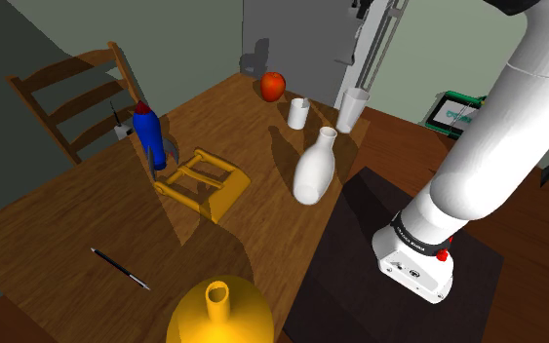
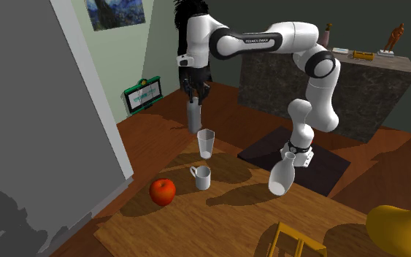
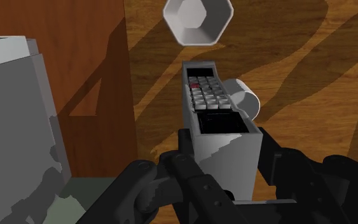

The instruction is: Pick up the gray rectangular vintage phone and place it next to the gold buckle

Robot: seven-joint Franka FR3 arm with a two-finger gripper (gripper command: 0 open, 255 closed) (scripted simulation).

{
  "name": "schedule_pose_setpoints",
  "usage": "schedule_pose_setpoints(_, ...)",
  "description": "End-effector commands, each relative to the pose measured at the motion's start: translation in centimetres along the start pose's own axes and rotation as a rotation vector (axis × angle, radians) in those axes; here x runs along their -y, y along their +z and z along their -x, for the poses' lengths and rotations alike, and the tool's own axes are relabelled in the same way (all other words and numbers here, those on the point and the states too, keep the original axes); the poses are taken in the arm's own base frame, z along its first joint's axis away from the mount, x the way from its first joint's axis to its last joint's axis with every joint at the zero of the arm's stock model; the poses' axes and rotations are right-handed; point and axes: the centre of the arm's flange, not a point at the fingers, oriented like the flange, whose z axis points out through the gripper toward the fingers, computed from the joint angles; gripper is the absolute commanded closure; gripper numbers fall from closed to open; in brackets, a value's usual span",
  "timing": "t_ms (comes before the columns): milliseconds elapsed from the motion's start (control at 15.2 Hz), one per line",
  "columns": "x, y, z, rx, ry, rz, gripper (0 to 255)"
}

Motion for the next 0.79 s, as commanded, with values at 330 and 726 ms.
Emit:
schedule_pose_setpoints(330, -0.1, -3.8, -0.2, 0.0, 0.0, 0.0, 255)
schedule_pose_setpoints(726, -0.2, -6.9, -0.5, 0.0, 0.0, 0.0, 255)
